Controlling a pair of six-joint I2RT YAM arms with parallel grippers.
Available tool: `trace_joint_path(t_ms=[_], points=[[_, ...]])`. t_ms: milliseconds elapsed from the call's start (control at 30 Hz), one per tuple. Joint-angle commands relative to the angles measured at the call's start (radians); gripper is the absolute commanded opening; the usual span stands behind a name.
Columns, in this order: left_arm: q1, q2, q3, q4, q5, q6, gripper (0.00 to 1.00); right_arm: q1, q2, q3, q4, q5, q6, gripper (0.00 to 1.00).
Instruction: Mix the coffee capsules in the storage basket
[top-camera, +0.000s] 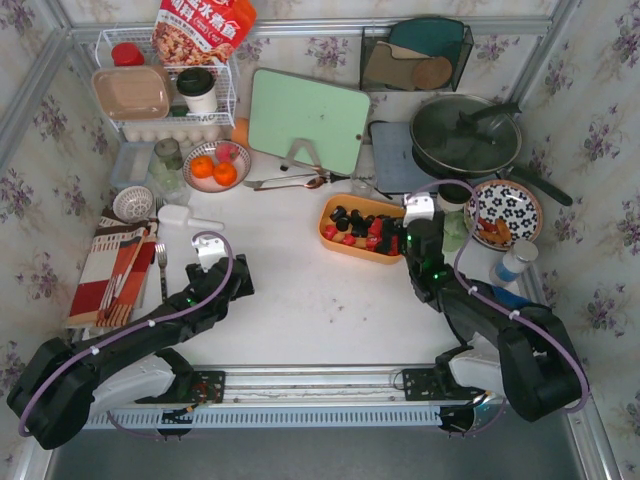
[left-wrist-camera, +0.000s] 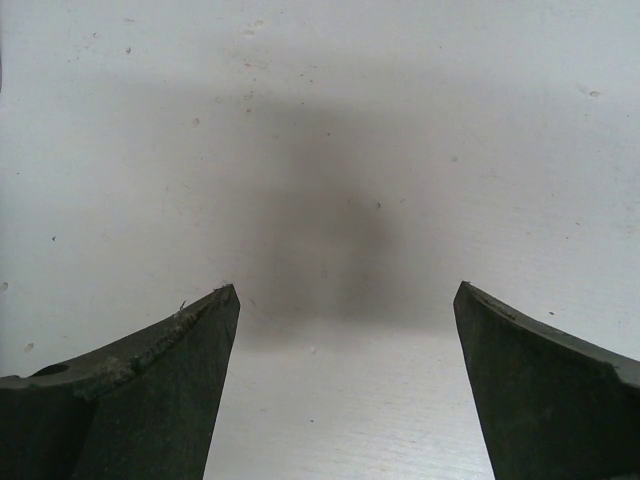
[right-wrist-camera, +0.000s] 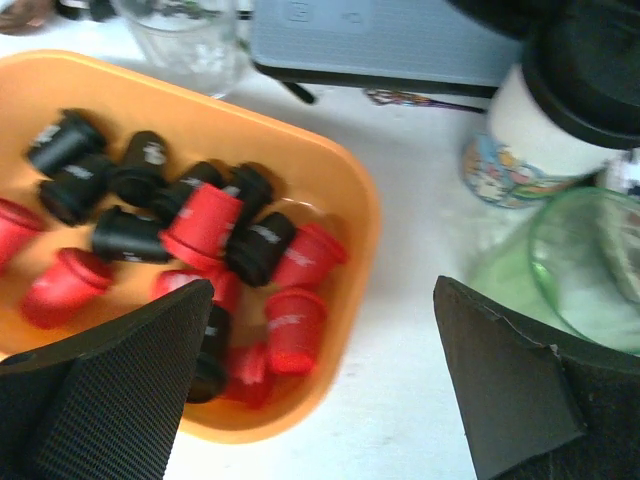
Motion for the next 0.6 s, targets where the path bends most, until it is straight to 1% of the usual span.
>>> trace_joint_path(t_ms=[0, 100, 167, 200, 300, 367, 567], points=[[0.002, 0.000, 0.002, 0.011, -0.005, 0.005, 0.91, -0.001, -0.016, -0.119, 0.336, 0.187, -0.199, 1.00], [0.001, 0.005, 0.006, 0.010, -0.004, 0.004, 0.91, -0.009, 0.013, -0.220, 0.527, 0.266, -0.267, 1.00], [0.001, 0.007, 0.007, 0.009, -0.004, 0.004, 0.91, -0.026, 0.045, -0.277, 0.673, 0.299, -0.243, 1.00], [0.001, 0.006, 0.007, 0.009, -0.004, 0.005, 0.91, -0.040, 0.059, -0.296, 0.712, 0.307, -0.211, 1.00], [0.001, 0.004, 0.005, 0.008, -0.004, 0.005, 0.91, -0.082, 0.090, -0.337, 0.765, 0.282, -0.076, 1.00], [0.002, 0.004, 0.005, 0.009, -0.004, 0.004, 0.91, -0.091, 0.091, -0.336, 0.750, 0.262, -0.070, 1.00], [0.003, 0.022, 0.018, 0.010, -0.002, 0.008, 0.91, -0.119, 0.114, -0.352, 0.831, 0.232, -0.089, 1.00]])
